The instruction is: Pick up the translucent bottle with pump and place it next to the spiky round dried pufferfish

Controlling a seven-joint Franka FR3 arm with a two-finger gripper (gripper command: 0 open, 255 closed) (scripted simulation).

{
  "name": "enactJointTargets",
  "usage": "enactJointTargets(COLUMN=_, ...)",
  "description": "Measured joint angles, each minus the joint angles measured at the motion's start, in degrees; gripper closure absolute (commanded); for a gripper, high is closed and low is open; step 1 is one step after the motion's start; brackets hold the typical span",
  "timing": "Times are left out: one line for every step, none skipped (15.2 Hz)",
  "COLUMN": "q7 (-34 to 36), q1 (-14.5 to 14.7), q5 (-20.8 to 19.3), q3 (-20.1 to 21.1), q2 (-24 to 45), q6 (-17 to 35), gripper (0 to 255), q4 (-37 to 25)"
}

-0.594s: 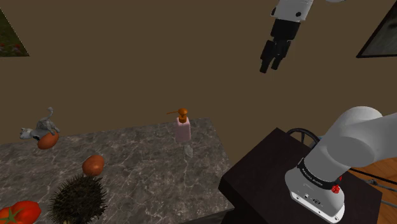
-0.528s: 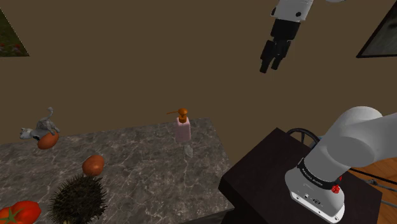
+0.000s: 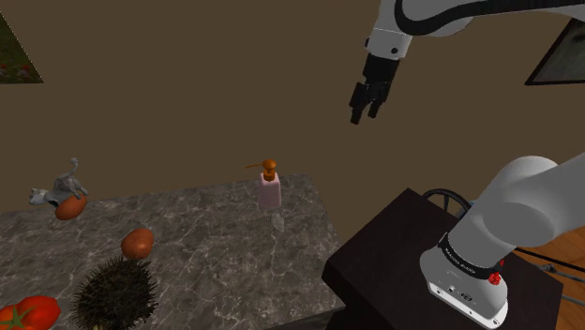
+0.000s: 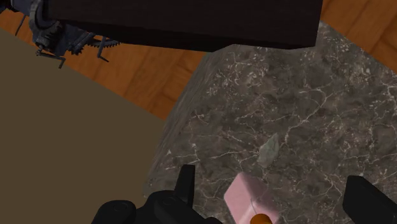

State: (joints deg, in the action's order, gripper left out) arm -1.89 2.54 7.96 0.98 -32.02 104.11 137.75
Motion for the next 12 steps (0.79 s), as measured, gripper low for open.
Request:
enactJointTargets(q7=0.0, q1=0.2, q5=0.2, q3=0.3, q2=2.0, q6=1.6, gripper=0, q4=-0.5)
enactJointTargets(q7=0.0, q1=0.5, q5=0.4, q3=0.7, q2=3.9, q6=3.8, gripper=0, q4=-0.3)
enactJointTargets(q7=-0.1, q1=0.6, q5=0.6, q3=0.9, q2=5.7, q6=5.7, gripper=0, q4=-0.3)
enactJointTargets(q7=-0.1, q1=0.8, q5=0.7, q3=1.2, q2=7.9, q6=7.3, gripper=0, q4=-1.2)
enactJointTargets(q7=0.0, q1=1.1, q5=0.9, q3=1.5, q2=9.5, q6=9.0, gripper=0, q4=-1.1)
enactJointTargets(q7=0.0, q1=1.3, q5=1.1, q3=1.9, q2=11.4, q6=10.8, gripper=0, q4=-1.3)
enactJointTargets(q7=0.0, q1=1.5, q5=1.2, q3=2.2, q2=13.6, q6=12.5, gripper=0, q4=-2.0)
enactJointTargets(q7=0.4, q1=1.9, q5=1.4, q3=2.8, q2=15.5, q6=14.2, gripper=0, q4=-2.3)
enactJointTargets(q7=0.3, q1=2.0, q5=1.4, q3=2.9, q2=17.4, q6=15.7, gripper=0, q4=-2.9)
enactJointTargets(q7=-0.1, q1=2.0, q5=1.3, q3=2.9, q2=19.4, q6=17.1, gripper=0, q4=-3.5)
enactJointTargets(q7=0.3, q1=2.3, q5=1.4, q3=3.4, q2=21.0, q6=18.5, gripper=0, q4=-3.9)
enactJointTargets(q7=0.4, q1=2.5, q5=1.4, q3=3.6, q2=23.7, q6=19.8, gripper=0, q4=-5.4)
